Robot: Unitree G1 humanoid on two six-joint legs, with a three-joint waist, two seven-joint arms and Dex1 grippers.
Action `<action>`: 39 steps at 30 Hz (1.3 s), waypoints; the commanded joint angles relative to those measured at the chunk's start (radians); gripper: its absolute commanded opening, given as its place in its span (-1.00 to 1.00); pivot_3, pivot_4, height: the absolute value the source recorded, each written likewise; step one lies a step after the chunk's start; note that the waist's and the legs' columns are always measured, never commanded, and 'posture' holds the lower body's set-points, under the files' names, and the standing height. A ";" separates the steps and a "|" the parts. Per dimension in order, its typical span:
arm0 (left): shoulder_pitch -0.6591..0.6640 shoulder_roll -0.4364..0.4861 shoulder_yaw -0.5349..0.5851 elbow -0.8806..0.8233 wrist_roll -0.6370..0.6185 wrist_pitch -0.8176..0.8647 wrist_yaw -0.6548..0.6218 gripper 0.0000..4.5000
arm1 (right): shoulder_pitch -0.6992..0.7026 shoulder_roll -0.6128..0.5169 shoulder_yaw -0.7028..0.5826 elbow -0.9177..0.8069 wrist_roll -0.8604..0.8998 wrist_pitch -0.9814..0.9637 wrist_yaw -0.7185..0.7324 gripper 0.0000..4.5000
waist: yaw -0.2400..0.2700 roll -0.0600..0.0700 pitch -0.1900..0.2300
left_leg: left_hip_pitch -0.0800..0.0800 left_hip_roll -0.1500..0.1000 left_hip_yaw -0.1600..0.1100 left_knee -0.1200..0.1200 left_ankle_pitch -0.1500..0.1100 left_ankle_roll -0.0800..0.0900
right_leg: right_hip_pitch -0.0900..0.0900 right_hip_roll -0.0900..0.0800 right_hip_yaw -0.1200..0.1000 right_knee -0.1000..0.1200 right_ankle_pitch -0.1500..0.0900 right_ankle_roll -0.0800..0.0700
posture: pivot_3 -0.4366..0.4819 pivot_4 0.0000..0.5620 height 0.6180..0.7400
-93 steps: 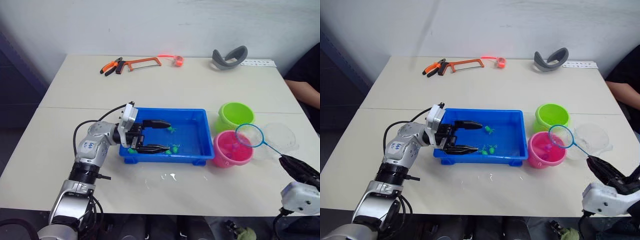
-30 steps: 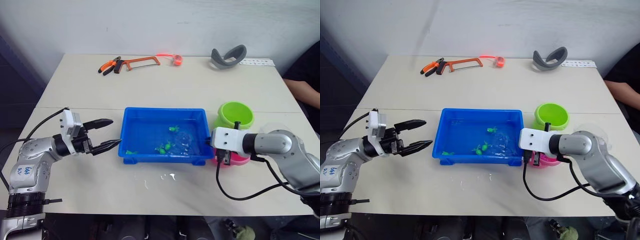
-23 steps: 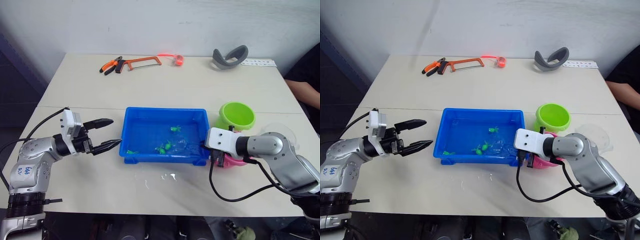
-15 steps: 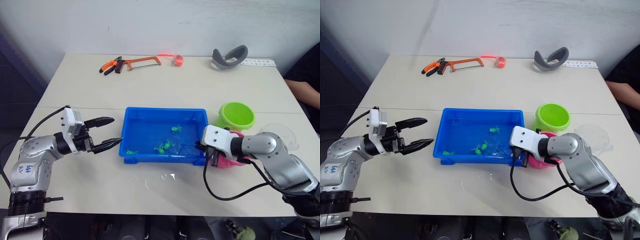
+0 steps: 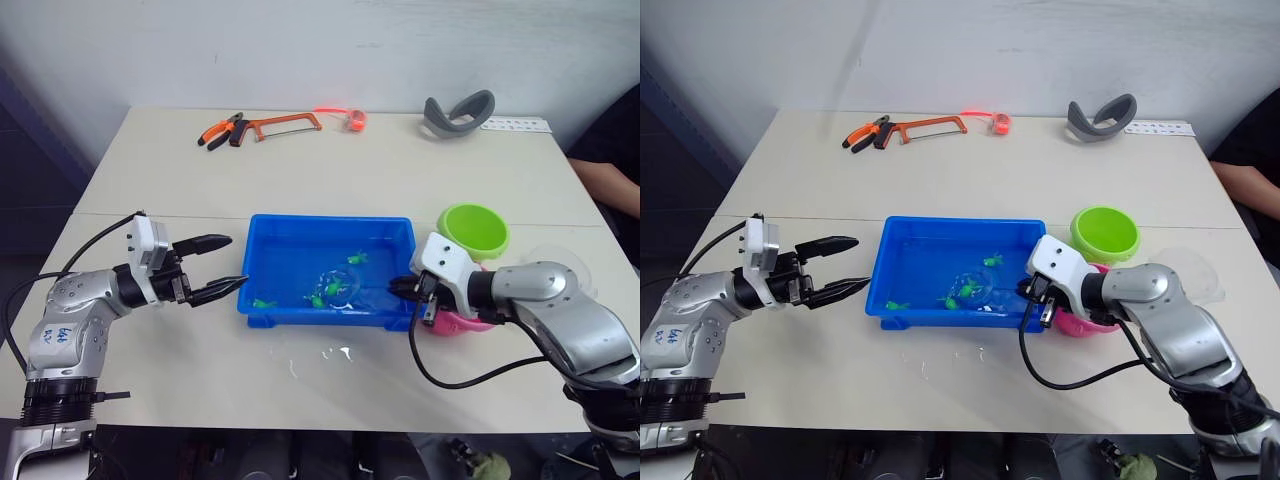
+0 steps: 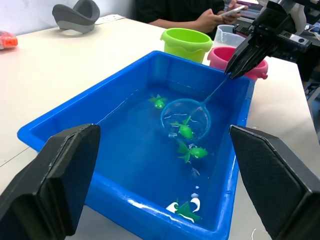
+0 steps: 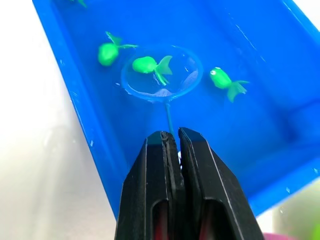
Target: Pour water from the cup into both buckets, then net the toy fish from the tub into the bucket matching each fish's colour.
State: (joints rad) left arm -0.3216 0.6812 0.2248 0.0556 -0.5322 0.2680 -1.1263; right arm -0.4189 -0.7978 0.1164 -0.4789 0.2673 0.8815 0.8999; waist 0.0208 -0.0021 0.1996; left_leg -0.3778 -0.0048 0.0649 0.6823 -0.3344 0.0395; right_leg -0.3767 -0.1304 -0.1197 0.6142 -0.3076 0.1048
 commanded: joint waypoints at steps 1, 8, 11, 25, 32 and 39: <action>-0.024 -0.002 0.000 0.004 -0.002 -0.027 -0.008 0.99 | 0.005 -0.010 -0.065 -0.060 0.048 0.018 -0.009 -1.00 | 0.000 0.000 0.000 | 0.000 0.000 0.000 0.000 0.000 0.000 | 0.000 0.000 0.000 0.000 0.000 0.000 | -0.05 -0.47 1.00; -0.069 -0.013 -0.030 0.021 -0.011 -0.036 -0.048 0.99 | 0.060 -0.010 -0.234 -0.119 0.169 0.068 -0.025 -1.00 | 0.002 0.000 0.000 | 0.000 0.000 0.000 0.000 0.000 0.000 | 0.000 0.000 0.000 0.000 0.000 0.000 | -0.05 -0.47 1.00; -0.092 -0.017 -0.043 0.023 -0.017 -0.030 -0.063 0.99 | 0.101 -0.029 -0.316 -0.152 0.227 0.080 -0.015 -1.00 | 0.004 0.000 0.000 | 0.000 0.000 0.000 0.000 0.000 0.000 | 0.000 0.000 0.000 0.000 0.000 0.000 | -0.05 -0.47 1.00; -0.260 -0.211 -0.177 -0.075 -0.053 0.196 0.089 0.99 | 0.399 -0.109 -0.804 -0.071 0.192 -0.187 -0.013 -1.00 | 0.006 0.000 0.000 | 0.000 -0.001 0.001 0.000 0.000 0.001 | 0.001 0.001 0.001 0.001 0.000 0.000 | -0.05 -0.47 1.00; -0.288 -0.255 -0.229 -0.088 -0.037 0.192 0.115 0.99 | 0.436 -0.146 -0.706 0.164 -0.087 -0.575 -0.110 -1.00 | 0.002 0.000 0.000 | 0.002 -0.001 0.003 0.000 0.001 0.000 | 0.001 0.005 0.003 0.002 0.000 0.001 | -0.05 -0.47 1.00; -0.299 -0.268 -0.233 -0.055 -0.036 0.190 0.122 0.99 | 0.437 -0.187 -0.601 0.347 -0.375 -1.021 -0.263 -1.00 | 0.003 0.000 0.000 | 0.003 -0.001 0.004 0.000 0.002 -0.001 | 0.001 0.005 0.004 0.004 0.000 0.000 | -0.05 -0.47 1.00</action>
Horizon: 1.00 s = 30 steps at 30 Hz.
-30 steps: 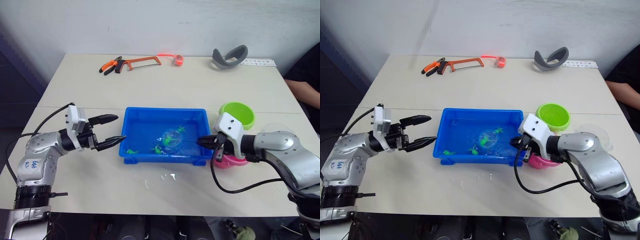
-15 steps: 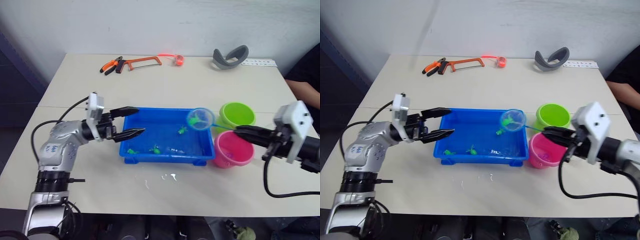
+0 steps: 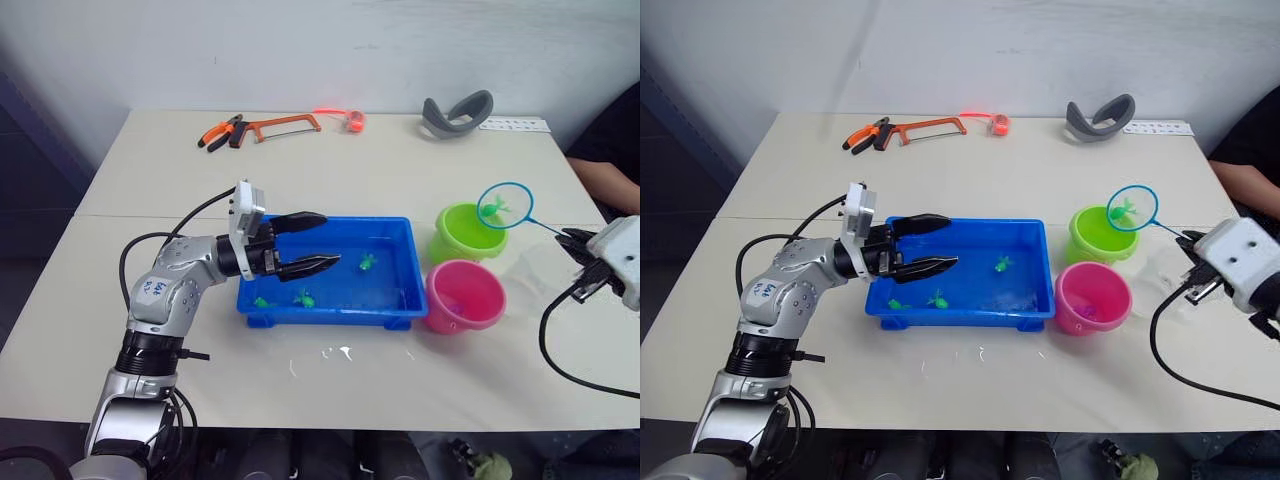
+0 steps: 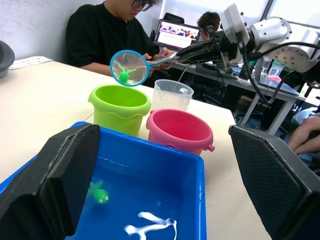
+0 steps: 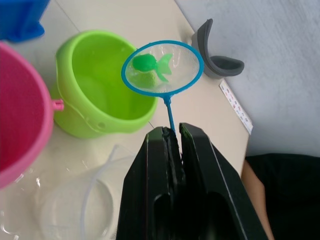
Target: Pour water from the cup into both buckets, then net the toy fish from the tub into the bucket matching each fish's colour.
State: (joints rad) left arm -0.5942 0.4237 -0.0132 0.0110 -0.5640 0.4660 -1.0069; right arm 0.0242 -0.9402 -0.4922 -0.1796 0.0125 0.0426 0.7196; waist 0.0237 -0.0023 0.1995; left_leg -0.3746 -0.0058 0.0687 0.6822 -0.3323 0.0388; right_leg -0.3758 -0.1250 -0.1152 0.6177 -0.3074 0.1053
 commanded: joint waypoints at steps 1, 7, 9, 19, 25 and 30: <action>-0.029 -0.014 0.006 -0.004 -0.005 -0.005 0.006 0.99 | -0.007 -0.058 0.020 0.072 -0.166 -0.237 -0.111 -1.00 | 0.000 0.000 0.000 | 0.000 0.000 0.000 0.000 0.000 0.000 | 0.000 0.000 0.000 0.000 0.000 0.000 | -0.05 -0.47 1.00; -0.046 -0.033 -0.003 0.028 0.016 -0.031 0.003 0.99 | -0.030 -0.175 0.100 0.190 -0.475 -0.486 -0.347 -1.00 | 0.000 0.000 0.000 | 0.000 0.000 0.000 0.000 0.001 0.000 | 0.000 0.000 0.000 0.000 0.000 0.000 | -0.05 -0.47 1.00; -0.048 -0.038 -0.009 0.033 0.027 -0.048 -0.001 0.99 | -0.034 -0.207 0.118 0.213 -0.576 -0.547 -0.443 -1.00 | 0.000 0.000 0.000 | 0.000 0.000 0.000 0.000 0.001 -0.001 | 0.000 0.000 0.000 0.000 0.000 0.000 | -0.05 -0.47 1.00; -0.061 -0.057 -0.016 0.052 0.055 -0.094 -0.016 0.99 | 0.040 -0.325 0.148 0.330 -0.858 -0.687 -0.761 -1.00 | 0.000 0.001 0.000 | -0.001 0.001 -0.001 0.000 0.001 -0.001 | 0.000 0.000 0.001 -0.001 0.000 0.000 | -0.05 -0.47 1.00; -0.070 -0.051 -0.012 0.079 0.065 -0.111 -0.031 0.99 | 0.052 -0.299 0.125 0.346 -0.751 -0.720 -0.774 -1.00 | -0.001 0.001 0.000 | 0.000 0.002 -0.001 -0.001 0.001 -0.002 | 0.000 0.004 0.003 -0.005 0.000 0.000 | -0.05 -0.47 1.00; -0.041 -0.015 0.025 0.080 0.049 -0.123 -0.057 0.99 | 0.060 -0.213 0.101 0.203 -0.302 -0.640 -0.534 -1.00 | -0.004 0.001 0.000 | 0.000 0.004 -0.001 -0.001 0.002 -0.003 | 0.000 0.007 0.004 -0.005 0.000 -0.001 | -0.05 -0.47 1.00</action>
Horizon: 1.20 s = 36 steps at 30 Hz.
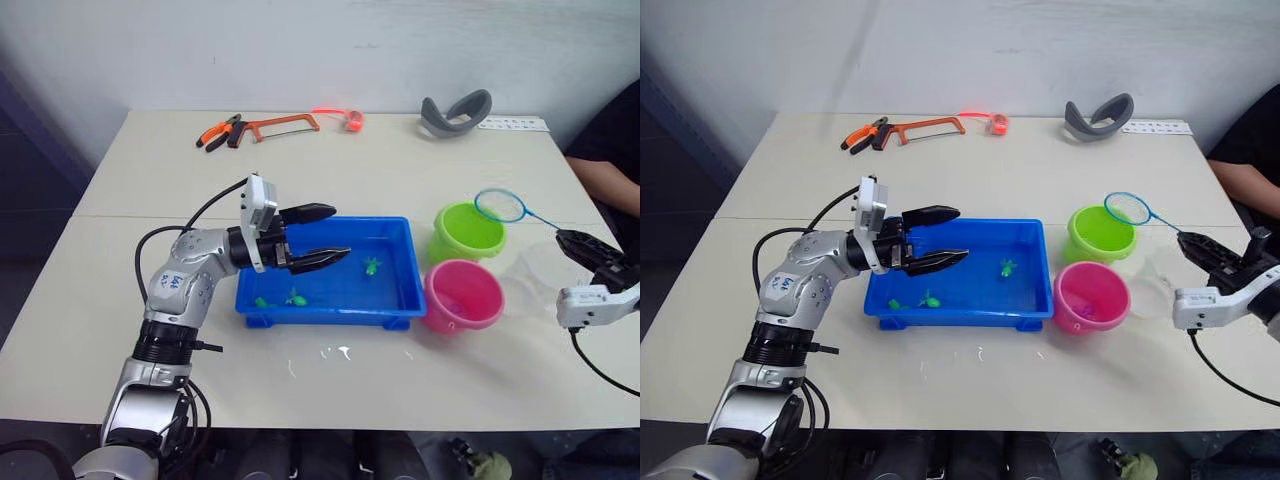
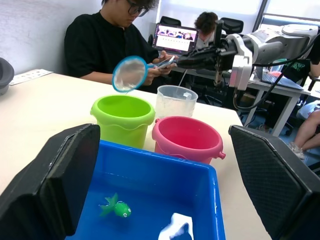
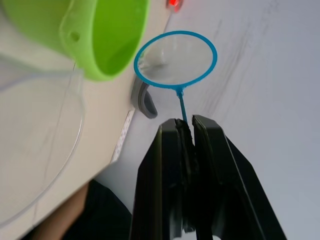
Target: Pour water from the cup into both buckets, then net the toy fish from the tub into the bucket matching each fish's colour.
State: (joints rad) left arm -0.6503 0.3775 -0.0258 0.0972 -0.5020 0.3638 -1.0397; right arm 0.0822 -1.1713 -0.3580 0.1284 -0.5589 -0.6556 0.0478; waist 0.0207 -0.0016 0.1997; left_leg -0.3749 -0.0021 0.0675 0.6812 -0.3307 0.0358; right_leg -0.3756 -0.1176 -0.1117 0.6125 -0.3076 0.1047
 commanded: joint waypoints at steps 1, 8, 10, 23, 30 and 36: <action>0.029 0.049 0.055 -0.002 -0.020 -0.030 -0.043 0.99 | 0.009 0.038 -0.013 -0.192 0.440 0.166 0.234 -1.00 | -0.001 0.000 0.000 | 0.000 0.000 0.000 0.000 0.000 0.000 | 0.000 0.000 0.000 0.000 0.000 0.000 | -0.05 -0.47 1.00; 0.090 0.142 0.158 0.077 -0.018 -0.127 -0.105 0.99 | -0.107 -0.013 0.121 -0.517 0.751 0.638 0.529 -1.00 | -0.006 0.000 0.000 | 0.001 0.002 -0.001 0.002 0.000 0.000 | 0.000 -0.001 0.000 0.004 0.001 -0.001 | -0.05 -0.47 1.00; 0.102 0.158 0.169 0.091 -0.007 -0.147 -0.108 0.99 | -0.169 -0.049 0.197 -0.514 0.623 0.575 0.568 -1.00 | -0.003 0.000 0.000 | 0.001 0.002 -0.001 0.002 0.000 0.001 | 0.001 -0.005 0.000 0.004 0.001 -0.001 | -0.05 -0.47 1.00; 0.195 0.177 0.161 -0.005 -0.005 -0.133 -0.079 0.99 | -0.554 0.090 0.565 -0.292 0.179 0.395 0.614 -1.00 | -0.003 0.000 0.000 | -0.003 -0.003 -0.001 0.002 -0.002 0.003 | -0.001 -0.012 -0.007 0.002 0.001 -0.001 | -0.05 -0.47 1.00; 0.209 0.192 0.138 -0.037 -0.002 -0.122 -0.094 0.99 | -0.646 0.119 0.629 -0.186 0.116 0.292 0.677 -1.00 | -0.002 0.000 0.000 | -0.002 -0.003 -0.001 0.002 -0.001 0.002 | -0.001 -0.012 -0.007 0.003 0.001 -0.001 | -0.05 -0.47 1.00; 0.214 0.191 0.131 -0.031 0.000 -0.130 -0.102 0.99 | -0.633 0.096 0.619 -0.208 0.200 0.312 0.843 -1.00 | -0.005 0.000 0.000 | -0.002 -0.002 -0.001 0.002 -0.001 0.002 | -0.001 -0.011 -0.007 0.003 0.001 -0.001 | -0.05 -0.47 1.00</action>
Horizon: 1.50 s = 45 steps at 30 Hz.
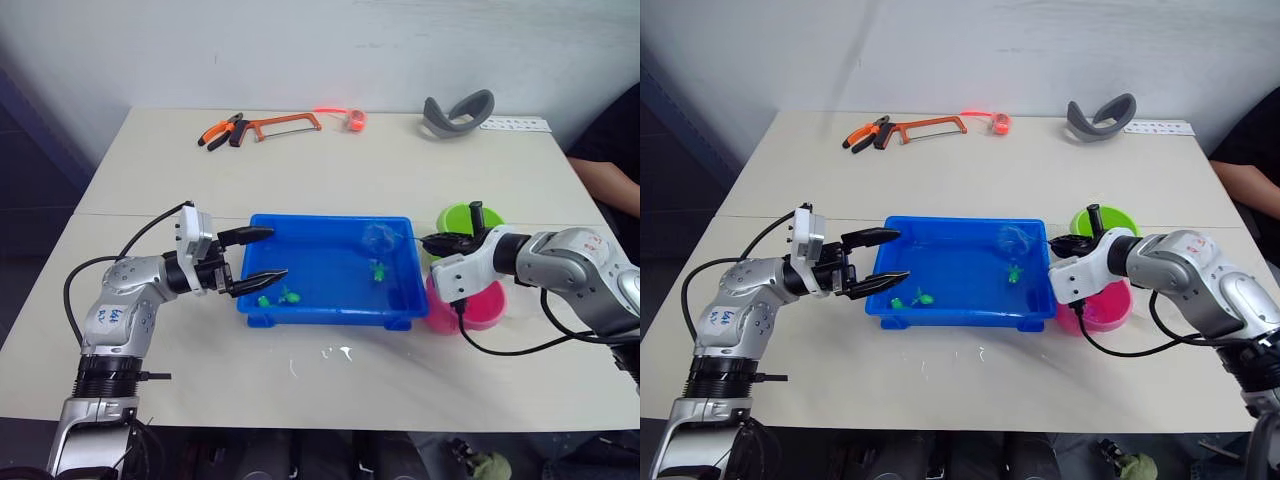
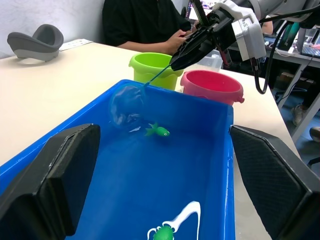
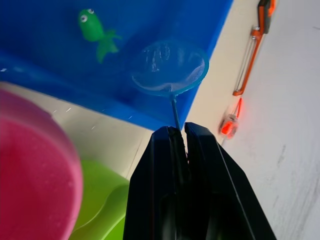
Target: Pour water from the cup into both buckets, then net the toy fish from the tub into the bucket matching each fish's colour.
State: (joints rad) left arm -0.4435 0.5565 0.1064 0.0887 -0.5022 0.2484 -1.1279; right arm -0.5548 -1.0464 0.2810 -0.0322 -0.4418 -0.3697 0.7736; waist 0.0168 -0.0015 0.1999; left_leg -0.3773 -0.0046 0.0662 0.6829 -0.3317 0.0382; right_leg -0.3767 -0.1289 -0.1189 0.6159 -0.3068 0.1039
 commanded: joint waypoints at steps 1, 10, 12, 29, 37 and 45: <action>0.005 0.010 -0.003 -0.017 0.003 -0.019 -0.016 0.99 | 0.005 -0.026 -0.025 -0.060 0.106 0.039 0.144 -1.00 | 0.000 0.000 0.000 | 0.000 0.000 0.000 0.000 0.000 0.000 | 0.000 0.000 0.000 0.000 0.000 0.000 | -0.05 -0.47 1.00; -0.006 -0.003 -0.007 -0.002 0.005 -0.042 -0.013 0.99 | 0.064 0.035 -0.095 -0.233 0.320 0.388 0.309 -1.00 | 0.002 0.000 0.000 | 0.000 0.000 -0.001 0.000 0.000 0.000 | 0.000 0.000 0.000 0.000 0.000 0.000 | -0.05 -0.47 1.00; -0.005 -0.002 -0.005 -0.001 0.005 -0.044 -0.012 0.99 | 0.095 0.058 -0.128 -0.279 0.379 0.529 0.316 -1.00 | 0.004 0.000 0.000 | 0.000 0.000 -0.001 0.000 0.000 0.000 | 0.000 0.000 0.000 0.001 0.000 0.000 | -0.05 -0.47 1.00; 0.005 0.003 0.002 0.010 0.003 -0.047 -0.016 0.99 | 0.257 0.152 -0.450 -0.476 0.929 1.310 0.263 -1.00 | 0.005 0.000 0.000 | 0.000 0.000 -0.002 0.000 -0.001 0.001 | 0.000 -0.002 -0.001 0.001 0.000 0.000 | -0.05 -0.47 1.00; -0.028 -0.026 -0.012 -0.008 -0.017 -0.029 -0.014 0.99 | 0.358 0.205 -0.670 -0.588 1.007 1.213 0.175 -1.00 | 0.010 0.000 0.000 | 0.000 -0.001 -0.002 0.000 -0.001 0.001 | 0.001 -0.002 -0.001 0.000 0.000 0.000 | -0.05 -0.47 1.00; -0.104 -0.093 -0.043 -0.004 -0.021 -0.003 -0.005 0.99 | 0.538 0.187 -0.822 -0.569 0.708 0.791 0.061 -1.00 | 0.011 0.000 0.000 | 0.000 -0.002 -0.001 0.000 -0.001 0.001 | 0.001 0.000 0.000 0.000 0.000 0.000 | -0.05 -0.47 1.00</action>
State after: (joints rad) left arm -0.5213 0.4746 0.0684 0.0956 -0.5083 0.2480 -1.1323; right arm -0.0360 -0.8395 -0.4700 -0.6190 0.3505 0.5476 0.8602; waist 0.0277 -0.0018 0.1998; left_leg -0.3774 -0.0066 0.0660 0.6830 -0.3323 0.0393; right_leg -0.3761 -0.1275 -0.1190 0.6165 -0.3066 0.1045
